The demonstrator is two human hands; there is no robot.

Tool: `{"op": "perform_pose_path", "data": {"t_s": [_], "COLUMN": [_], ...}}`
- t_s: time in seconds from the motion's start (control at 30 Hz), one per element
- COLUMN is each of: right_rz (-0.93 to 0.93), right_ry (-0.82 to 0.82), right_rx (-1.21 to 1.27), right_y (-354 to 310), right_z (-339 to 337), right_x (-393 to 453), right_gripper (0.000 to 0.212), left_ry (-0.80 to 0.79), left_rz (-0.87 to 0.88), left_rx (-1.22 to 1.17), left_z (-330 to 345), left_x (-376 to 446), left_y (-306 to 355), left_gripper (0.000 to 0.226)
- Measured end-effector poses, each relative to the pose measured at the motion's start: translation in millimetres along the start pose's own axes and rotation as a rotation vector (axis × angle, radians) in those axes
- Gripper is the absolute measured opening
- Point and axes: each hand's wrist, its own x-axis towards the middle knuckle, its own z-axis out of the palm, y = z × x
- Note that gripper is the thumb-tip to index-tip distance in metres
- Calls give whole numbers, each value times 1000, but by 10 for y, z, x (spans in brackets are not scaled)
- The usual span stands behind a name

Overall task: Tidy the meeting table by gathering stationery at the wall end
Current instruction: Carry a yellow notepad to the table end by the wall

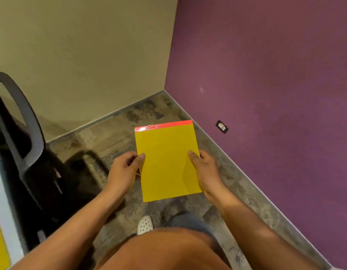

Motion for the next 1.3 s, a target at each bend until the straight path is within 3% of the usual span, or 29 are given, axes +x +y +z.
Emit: {"op": "perform_pose_path", "data": {"t_s": [0.07, 0.17, 0.33, 0.47, 0.63, 0.7, 0.87, 0.97, 1.0, 1.13, 1.23, 1.3], "right_rz": [-7, 1, -54, -55, -134, -157, -119, -117, -127, -92, -150, -191], "right_ry": [-62, -150, -274, -387, -560, -650, -785, -863, -872, -953, -1014, -1095], "right_rx": [-13, -36, -33, -72, -119, -140, -201, -274, -277, -323, -356, -379], "right_y": [-182, -389, -924, -1364, -1991, -2234, -2526, -2634, -2692, -2944, -3157, -3255], "right_z": [181, 431, 916, 1398, 2176, 2510, 3285, 3975, 4184, 5049, 5721, 6136], "right_x": [341, 971, 2011, 2846, 3650, 3855, 4187, 4348, 4374, 4323, 4203, 4110], "right_gripper": [60, 80, 30, 40, 33, 19, 19, 57, 60, 16, 8, 24], "left_ry": [65, 139, 277, 353, 536, 629, 774, 890, 923, 1099, 1224, 1257], "left_rz": [3, -13, -15, -30, -10, -19, -1, 0, 8, -21, 10, 20], "left_rx": [7, -10, -46, -105, -156, -139, -117, -141, -152, -206, -288, -303], "left_z": [-122, -281, -510, -727, -1059, -1231, -1666, -2093, -2240, -2914, -3397, -3668], "left_x": [305, 756, 1542, 2102, 2649, 2793, 2971, 3118, 3164, 3264, 3247, 3207], "left_y": [97, 202, 440, 744, 1146, 1259, 1418, 1451, 1454, 1478, 1493, 1470], "left_gripper": [25, 25, 20, 18, 24, 28, 43, 50, 51, 61, 56, 51]}}
